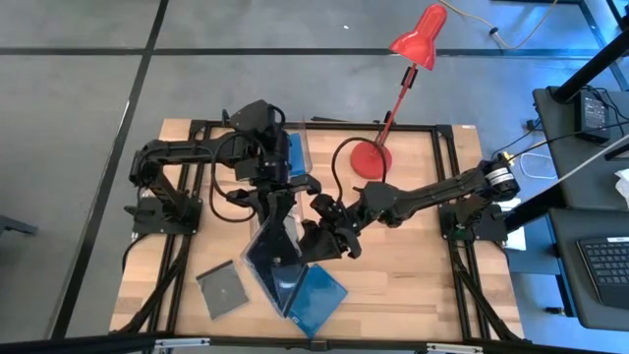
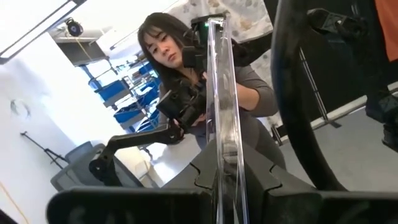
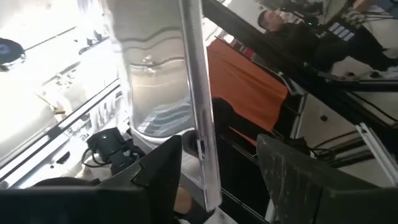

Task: Pick & place jewel cases by type
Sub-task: Put the top black cd case into the bottom transparent bin

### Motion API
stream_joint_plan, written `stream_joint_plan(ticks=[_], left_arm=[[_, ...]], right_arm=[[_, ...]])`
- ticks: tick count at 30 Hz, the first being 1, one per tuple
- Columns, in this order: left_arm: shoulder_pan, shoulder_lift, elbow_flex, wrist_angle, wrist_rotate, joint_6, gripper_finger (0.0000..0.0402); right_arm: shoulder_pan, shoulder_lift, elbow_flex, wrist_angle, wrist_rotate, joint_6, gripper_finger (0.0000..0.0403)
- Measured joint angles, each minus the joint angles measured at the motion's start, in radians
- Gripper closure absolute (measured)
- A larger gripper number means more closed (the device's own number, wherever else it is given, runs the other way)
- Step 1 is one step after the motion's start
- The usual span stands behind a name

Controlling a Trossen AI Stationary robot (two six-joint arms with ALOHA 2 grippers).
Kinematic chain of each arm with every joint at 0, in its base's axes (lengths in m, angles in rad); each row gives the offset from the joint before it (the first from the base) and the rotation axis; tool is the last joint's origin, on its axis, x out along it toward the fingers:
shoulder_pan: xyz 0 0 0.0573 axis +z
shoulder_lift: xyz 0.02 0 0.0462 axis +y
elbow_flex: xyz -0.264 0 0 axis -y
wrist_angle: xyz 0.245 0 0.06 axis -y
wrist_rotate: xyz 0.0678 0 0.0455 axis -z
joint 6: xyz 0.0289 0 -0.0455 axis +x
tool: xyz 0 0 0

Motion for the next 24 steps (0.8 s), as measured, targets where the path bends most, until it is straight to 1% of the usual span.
stream_joint_plan(ticks=[3,6,11,15,18,21,24], left_arm=[[0.001,0.005,0.000,-0.002,-0.003,-0.019,0.0373],[0.001,0.005,0.000,0.000,-0.003,-0.036,0.0373],[0.000,0.006,0.000,0.001,-0.010,-0.036,0.0373],[0.000,0.006,0.000,0.001,-0.012,-0.002,0.0373],[-0.001,0.006,0.000,0.002,-0.036,0.010,0.0373],[-0.002,0.006,0.000,0.003,-0.054,0.011,0.0373],[-0.002,0.006,0.000,0.008,-0.059,0.011,0.0372]], right_arm=[[0.000,0.001,0.000,0.040,-0.012,-0.002,0.0195],[0.004,0.001,0.000,0.083,-0.033,-0.021,0.0211],[0.008,0.001,0.000,0.091,-0.037,-0.031,0.0262],[0.008,0.002,0.000,0.091,-0.044,-0.031,0.0305],[0.008,0.002,0.000,0.097,-0.052,-0.029,0.0329],[0.009,0.002,0.000,0.099,-0.054,-0.026,0.0343],[0.009,0.002,0.000,0.099,-0.055,-0.024,0.0345]])
